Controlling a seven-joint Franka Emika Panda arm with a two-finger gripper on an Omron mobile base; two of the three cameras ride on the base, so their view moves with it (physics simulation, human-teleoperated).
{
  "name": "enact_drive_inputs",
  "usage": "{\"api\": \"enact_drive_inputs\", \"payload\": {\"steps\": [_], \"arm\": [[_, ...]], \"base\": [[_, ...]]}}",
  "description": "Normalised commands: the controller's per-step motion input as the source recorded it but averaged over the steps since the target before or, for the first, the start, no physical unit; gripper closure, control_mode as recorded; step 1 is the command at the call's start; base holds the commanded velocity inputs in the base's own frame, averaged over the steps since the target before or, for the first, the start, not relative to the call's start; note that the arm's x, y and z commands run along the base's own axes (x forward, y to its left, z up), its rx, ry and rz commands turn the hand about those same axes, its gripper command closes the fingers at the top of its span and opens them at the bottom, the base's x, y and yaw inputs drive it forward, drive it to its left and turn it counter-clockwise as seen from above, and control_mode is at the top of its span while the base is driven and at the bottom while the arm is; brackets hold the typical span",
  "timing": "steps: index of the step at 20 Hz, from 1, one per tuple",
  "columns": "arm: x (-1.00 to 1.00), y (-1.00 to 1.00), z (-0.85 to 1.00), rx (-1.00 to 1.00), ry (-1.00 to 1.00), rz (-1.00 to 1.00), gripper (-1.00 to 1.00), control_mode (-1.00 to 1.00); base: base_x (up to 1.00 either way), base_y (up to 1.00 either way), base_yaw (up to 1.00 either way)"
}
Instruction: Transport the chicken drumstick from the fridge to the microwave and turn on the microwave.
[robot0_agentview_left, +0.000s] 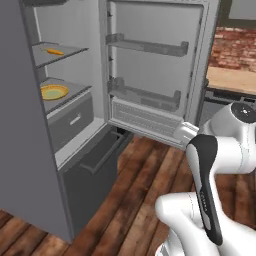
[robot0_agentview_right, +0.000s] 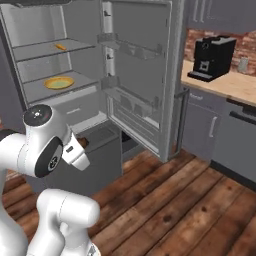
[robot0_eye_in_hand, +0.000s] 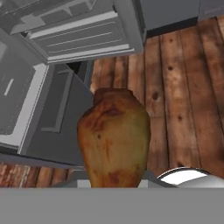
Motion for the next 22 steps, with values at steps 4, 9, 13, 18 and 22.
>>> {"api": "enact_drive_inputs", "payload": {"steps": [4, 9, 13, 18, 22], "arm": [[0.0, 0.0, 0.0, 0.0, 0.0, 0.0, 1.0, 1.0], [0.0, 0.0, 0.0, 0.0, 0.0, 0.0, 1.0, 1.0], [0.0, 0.0, 0.0, 0.0, 0.0, 0.0, 1.0, 1.0], [0.0, 0.0, 0.0, 0.0, 0.0, 0.0, 1.0, 1.0], [0.0, 0.0, 0.0, 0.0, 0.0, 0.0, 1.0, 1.0]], "base": [[-0.38, 0.0, -0.33], [-0.29, 0.0, -0.34], [-0.23, -0.03, -0.33], [-0.18, -0.13, -0.28], [-0.05, -0.29, -0.17]]}}
